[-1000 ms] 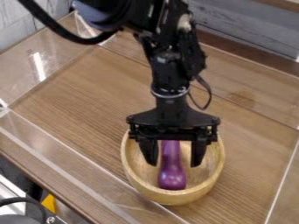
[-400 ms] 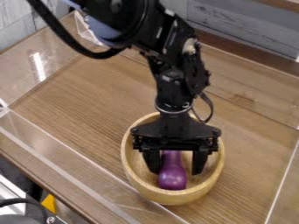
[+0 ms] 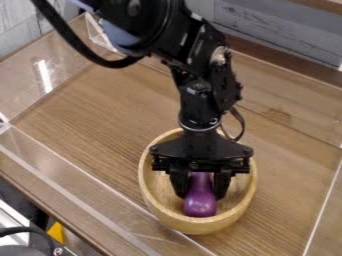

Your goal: Remove the purple eggplant from inside the brown bowl and put it on the table

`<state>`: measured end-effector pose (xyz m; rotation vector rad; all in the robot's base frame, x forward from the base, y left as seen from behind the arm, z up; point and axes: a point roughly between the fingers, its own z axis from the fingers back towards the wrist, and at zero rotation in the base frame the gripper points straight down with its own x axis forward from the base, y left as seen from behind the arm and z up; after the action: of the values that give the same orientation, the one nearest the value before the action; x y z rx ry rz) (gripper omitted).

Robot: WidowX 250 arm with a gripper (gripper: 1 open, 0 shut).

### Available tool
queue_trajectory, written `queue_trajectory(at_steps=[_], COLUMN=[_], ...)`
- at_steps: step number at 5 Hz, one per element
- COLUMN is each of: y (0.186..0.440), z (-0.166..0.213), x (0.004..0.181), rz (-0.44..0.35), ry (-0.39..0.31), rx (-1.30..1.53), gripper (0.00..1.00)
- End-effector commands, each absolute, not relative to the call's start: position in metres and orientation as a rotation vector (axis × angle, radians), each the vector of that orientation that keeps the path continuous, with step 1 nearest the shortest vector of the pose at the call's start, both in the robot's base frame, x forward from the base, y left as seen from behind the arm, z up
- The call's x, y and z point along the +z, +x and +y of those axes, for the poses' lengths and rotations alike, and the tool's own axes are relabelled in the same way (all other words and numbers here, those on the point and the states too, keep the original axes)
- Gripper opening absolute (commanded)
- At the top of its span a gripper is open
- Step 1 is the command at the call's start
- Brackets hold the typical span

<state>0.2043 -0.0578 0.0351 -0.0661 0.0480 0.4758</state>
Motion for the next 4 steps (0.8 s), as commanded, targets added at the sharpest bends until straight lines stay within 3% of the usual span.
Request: queue_trajectory(at_steps=[1, 2, 3, 4], y=[0.212, 0.215, 0.219, 0.218], z=[-0.061, -0.062, -0.063, -0.062], x=[0.055, 0.062, 0.066, 0.059], rz=[0.0, -0.017, -0.046, -0.05], ry=[-0.085, -0.091, -0.1, -0.09], rx=[0.466, 0.468, 0.475, 0.485], gripper=[0.0, 0.0, 1.0, 1.0])
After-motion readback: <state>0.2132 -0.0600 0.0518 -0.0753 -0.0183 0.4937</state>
